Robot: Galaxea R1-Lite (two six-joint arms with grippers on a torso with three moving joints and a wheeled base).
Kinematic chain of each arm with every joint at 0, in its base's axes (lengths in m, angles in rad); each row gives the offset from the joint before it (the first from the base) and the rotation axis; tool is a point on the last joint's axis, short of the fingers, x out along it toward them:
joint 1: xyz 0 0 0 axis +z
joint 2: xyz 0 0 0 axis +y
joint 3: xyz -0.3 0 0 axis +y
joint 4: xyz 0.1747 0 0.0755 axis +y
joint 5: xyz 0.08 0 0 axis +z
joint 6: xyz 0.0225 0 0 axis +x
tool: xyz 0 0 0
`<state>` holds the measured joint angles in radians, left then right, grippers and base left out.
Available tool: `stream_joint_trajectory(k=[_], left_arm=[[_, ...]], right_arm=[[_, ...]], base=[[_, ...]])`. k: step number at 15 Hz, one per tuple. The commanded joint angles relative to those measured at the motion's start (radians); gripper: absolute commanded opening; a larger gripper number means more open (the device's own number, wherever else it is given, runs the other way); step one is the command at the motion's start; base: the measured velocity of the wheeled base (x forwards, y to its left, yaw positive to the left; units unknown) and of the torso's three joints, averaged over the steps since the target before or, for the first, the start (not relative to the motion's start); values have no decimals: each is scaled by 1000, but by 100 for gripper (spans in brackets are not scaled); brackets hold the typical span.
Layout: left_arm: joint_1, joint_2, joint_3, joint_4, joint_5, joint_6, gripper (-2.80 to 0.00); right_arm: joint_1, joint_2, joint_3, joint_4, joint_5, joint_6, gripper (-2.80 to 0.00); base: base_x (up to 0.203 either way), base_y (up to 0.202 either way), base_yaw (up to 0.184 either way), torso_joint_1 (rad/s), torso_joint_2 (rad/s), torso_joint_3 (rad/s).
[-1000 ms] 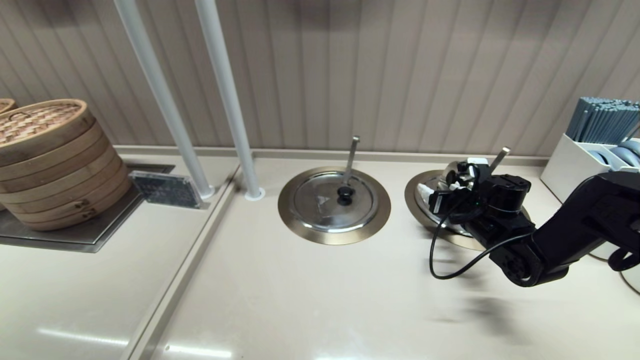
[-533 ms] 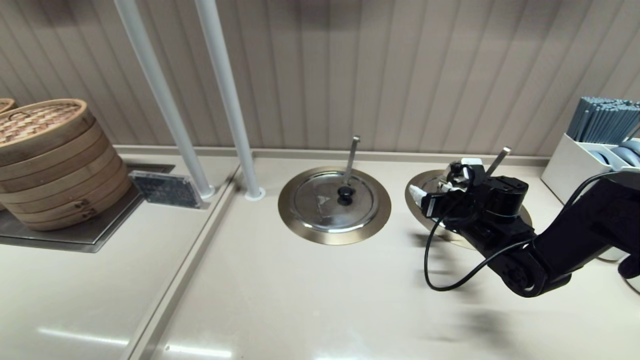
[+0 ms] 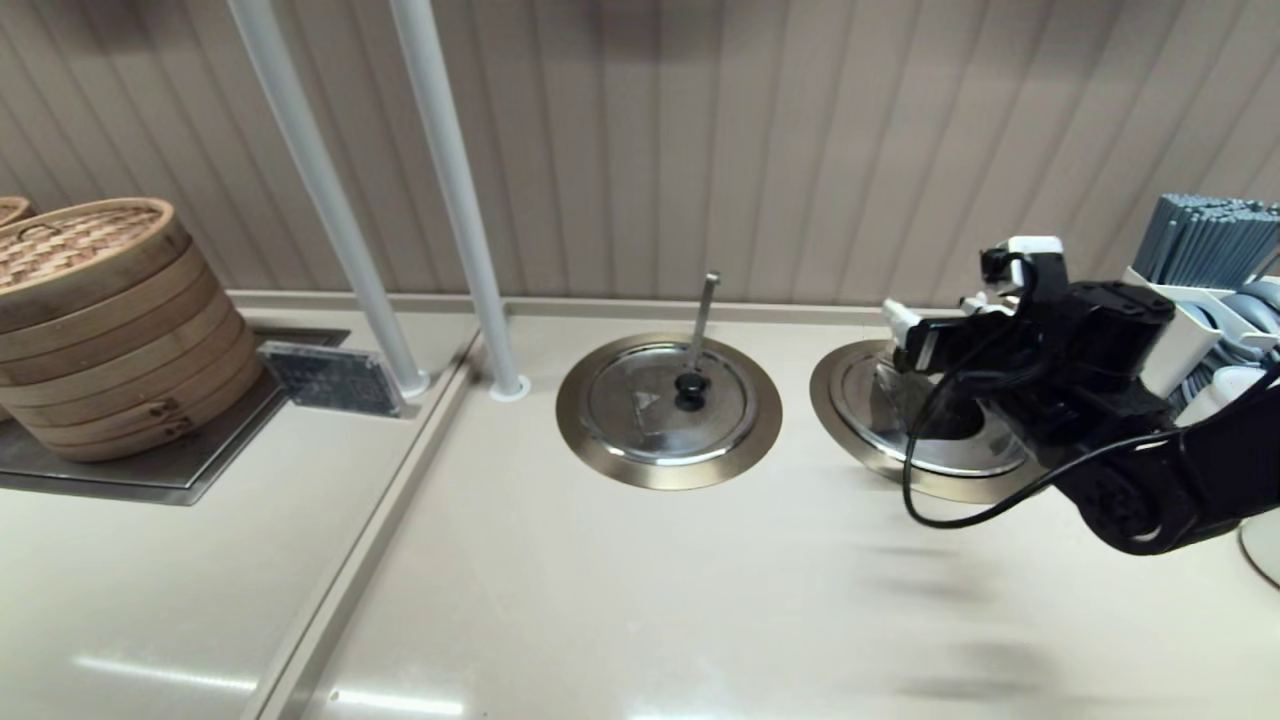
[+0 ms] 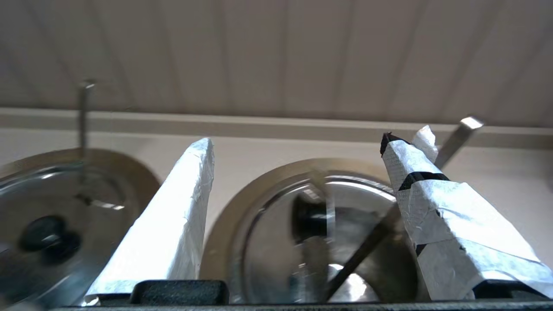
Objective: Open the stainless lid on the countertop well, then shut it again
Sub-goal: Stir with a spoon
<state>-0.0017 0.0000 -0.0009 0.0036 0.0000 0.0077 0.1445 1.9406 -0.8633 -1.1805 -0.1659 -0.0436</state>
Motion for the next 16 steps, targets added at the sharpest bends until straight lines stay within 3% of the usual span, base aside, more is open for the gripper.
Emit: stream_joint_trajectory(k=[1,3,7,10,16], left_arm=[[0,0,0,0,0,0,-280],[0,0,1,-1,0,0,-280],[0,0,1,1,0,0,-280],[0,0,1,0,0,0,-280],[0,0,1,-1,0,0,-280]], right_arm=[[-117,-32,-86,31,-2,-23,0],[-201,37,-161,59,2,-28,0],[-231,215,-231,91,6,-27,0],[-211,304,-250,94,8,-20,0],[-135,293,-206,90,8,40,0]], base=[[0,0,0,0,0,0],[0,0,0,0,0,0],[0,0,0,0,0,0],[0,0,0,0,0,0],[0,0,0,0,0,0]])
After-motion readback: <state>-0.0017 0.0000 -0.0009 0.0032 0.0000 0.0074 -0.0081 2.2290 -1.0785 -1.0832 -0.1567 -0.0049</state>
